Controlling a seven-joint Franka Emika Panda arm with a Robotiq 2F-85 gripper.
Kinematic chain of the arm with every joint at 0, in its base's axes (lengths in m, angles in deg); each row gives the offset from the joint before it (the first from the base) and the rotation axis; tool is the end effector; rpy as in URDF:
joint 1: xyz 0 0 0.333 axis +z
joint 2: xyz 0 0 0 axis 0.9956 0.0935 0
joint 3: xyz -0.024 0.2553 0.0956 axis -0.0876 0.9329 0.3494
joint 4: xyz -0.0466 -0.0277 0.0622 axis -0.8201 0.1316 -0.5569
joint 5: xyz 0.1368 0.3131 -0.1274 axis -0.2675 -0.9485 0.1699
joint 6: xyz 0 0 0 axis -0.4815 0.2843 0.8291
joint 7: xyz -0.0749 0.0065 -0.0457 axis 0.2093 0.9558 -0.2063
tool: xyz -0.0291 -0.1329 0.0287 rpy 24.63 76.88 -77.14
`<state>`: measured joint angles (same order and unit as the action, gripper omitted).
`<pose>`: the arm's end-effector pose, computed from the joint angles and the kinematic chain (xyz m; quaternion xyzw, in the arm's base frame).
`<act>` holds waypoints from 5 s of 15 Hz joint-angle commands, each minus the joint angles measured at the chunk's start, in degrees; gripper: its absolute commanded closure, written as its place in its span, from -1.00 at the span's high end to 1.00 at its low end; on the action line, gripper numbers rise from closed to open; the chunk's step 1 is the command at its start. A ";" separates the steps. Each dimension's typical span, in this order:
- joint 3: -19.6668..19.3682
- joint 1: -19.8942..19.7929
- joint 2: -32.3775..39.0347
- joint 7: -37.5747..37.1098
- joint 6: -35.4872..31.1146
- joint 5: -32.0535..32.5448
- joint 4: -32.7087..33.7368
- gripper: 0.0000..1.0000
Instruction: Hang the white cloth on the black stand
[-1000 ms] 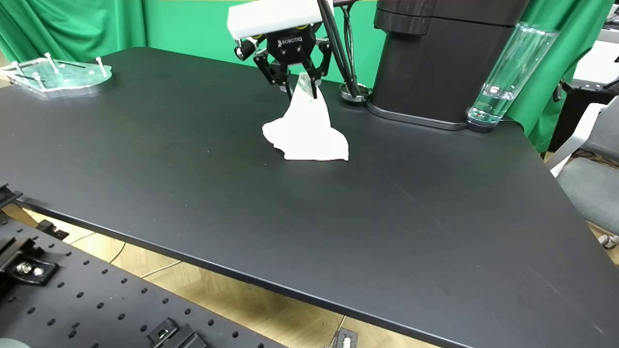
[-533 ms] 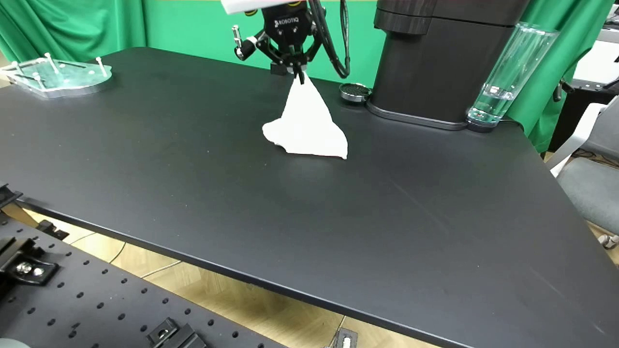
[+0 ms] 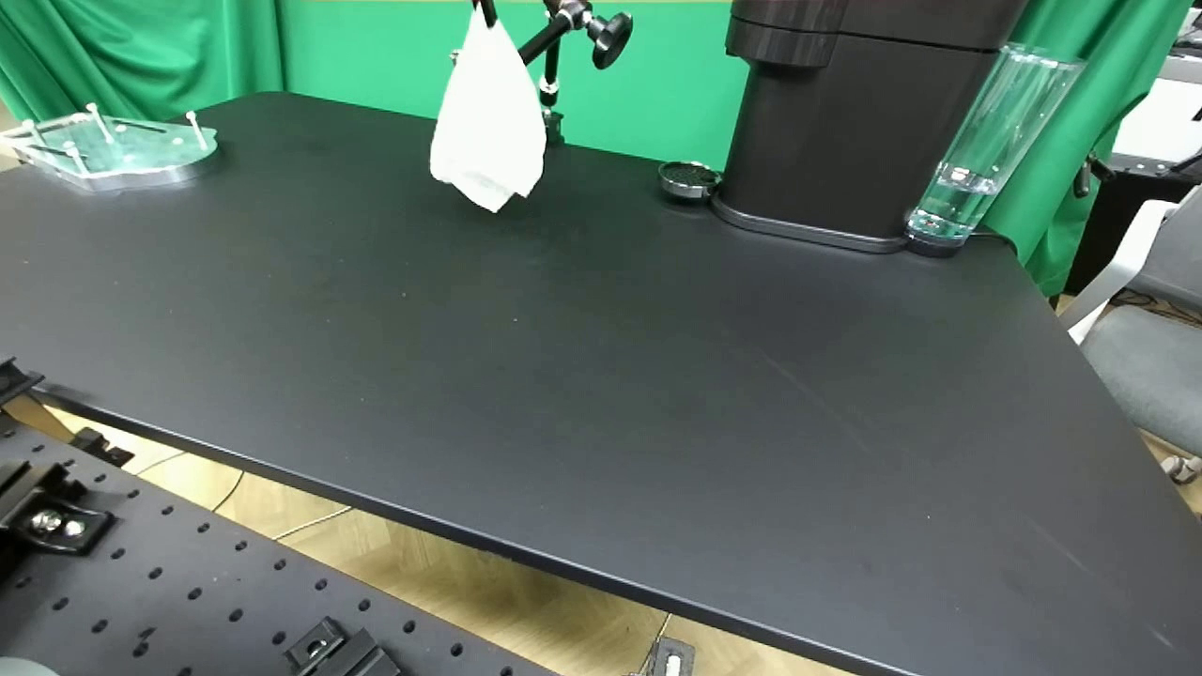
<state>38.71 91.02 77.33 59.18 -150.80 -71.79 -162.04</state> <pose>0.5467 0.0823 0.2961 0.9780 0.1467 0.1277 0.0759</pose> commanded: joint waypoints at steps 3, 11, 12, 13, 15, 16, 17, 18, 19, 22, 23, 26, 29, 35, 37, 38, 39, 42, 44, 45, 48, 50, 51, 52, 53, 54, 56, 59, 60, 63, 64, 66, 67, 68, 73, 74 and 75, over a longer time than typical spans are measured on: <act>3.42 2.07 -2.26 -0.31 6.53 -3.28 7.09 -0.99; 5.53 3.02 -2.38 -0.55 10.77 -3.85 12.17 -0.99; 5.71 3.10 -2.30 -0.72 11.03 -3.86 12.63 -0.99; 5.89 3.20 -2.27 -0.85 11.33 -3.86 13.14 -0.99; 6.18 3.41 -2.25 -1.25 12.13 -3.71 14.20 -0.99; 6.31 3.49 -2.17 -1.45 12.64 -3.61 14.80 -0.99; 6.42 3.54 -2.05 -1.41 13.33 -3.67 15.37 -0.99; 6.48 3.60 -2.01 -1.46 14.14 -3.65 15.88 -0.99; 6.51 3.58 -1.97 -1.32 14.93 -3.79 16.25 -0.99; 6.36 3.35 -1.95 -1.03 16.65 -3.76 16.36 -0.99; 6.24 3.23 -1.89 -0.94 16.87 -3.73 16.18 -0.99; 5.80 2.92 -1.57 -0.46 17.95 -3.69 15.51 -0.99; 5.24 2.49 -1.15 -0.14 18.59 -3.57 14.81 -0.99; 3.49 1.20 -0.88 0.22 19.61 -3.65 13.64 -0.99; 2.85 0.64 -1.36 0.19 20.10 -3.52 12.75 -0.99; 2.56 0.35 -1.47 0.33 20.56 -3.57 12.40 -0.99; 2.30 0.04 -1.48 0.43 21.00 -3.55 12.02 -0.99; 1.53 -0.91 -1.49 0.70 22.10 -3.77 10.45 -0.99; 0.93 -1.55 -1.49 0.59 22.40 -3.86 9.22 -0.99; 0.61 -1.92 -1.36 0.48 22.61 -3.80 8.62 -0.99; -0.40 -2.94 -0.62 0.31 23.25 -3.82 7.38 -0.99; -0.95 -3.46 -0.19 0.12 23.52 -3.62 6.55 -0.99; -1.17 -3.68 -0.06 0.16 23.65 -3.69 6.19 -0.99; -1.31 -3.88 0.12 0.25 23.73 -3.84 5.92 -0.99; -1.44 -4.00 0.26 0.31 23.57 -3.91 5.67 -0.99; -1.52 -4.09 0.38 0.45 23.52 -4.17 5.50 -0.99; -1.47 -4.15 0.56 0.11 23.19 -4.75 5.21 -0.99; -1.17 -3.96 0.65 -0.46 22.33 -6.45 4.64 -0.99; -1.04 -3.90 0.75 -0.62 22.18 -7.25 4.55 -0.99; -0.66 -3.61 1.52 -1.54 21.23 -9.81 5.12 -0.99; -0.54 -3.54 1.77 -1.64 20.55 -10.55 5.34 -0.99; -0.28 -3.27 2.39 -2.14 18.64 -11.27 5.70 -0.99; -0.21 -3.15 2.65 -2.36 17.58 -11.37 5.78 -0.99; -0.17 -2.98 3.00 -2.67 16.47 -11.50 5.95 -0.99; 0.10 -2.22 4.98 -4.33 12.70 -12.21 8.54 -0.99; 0.25 -2.00 5.23 -4.64 12.20 -12.42 9.14 -0.99; 0.41 -1.75 5.37 -4.90 11.81 -12.69 9.72 -0.99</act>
<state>38.96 88.35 81.65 57.00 -138.68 -83.67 -155.18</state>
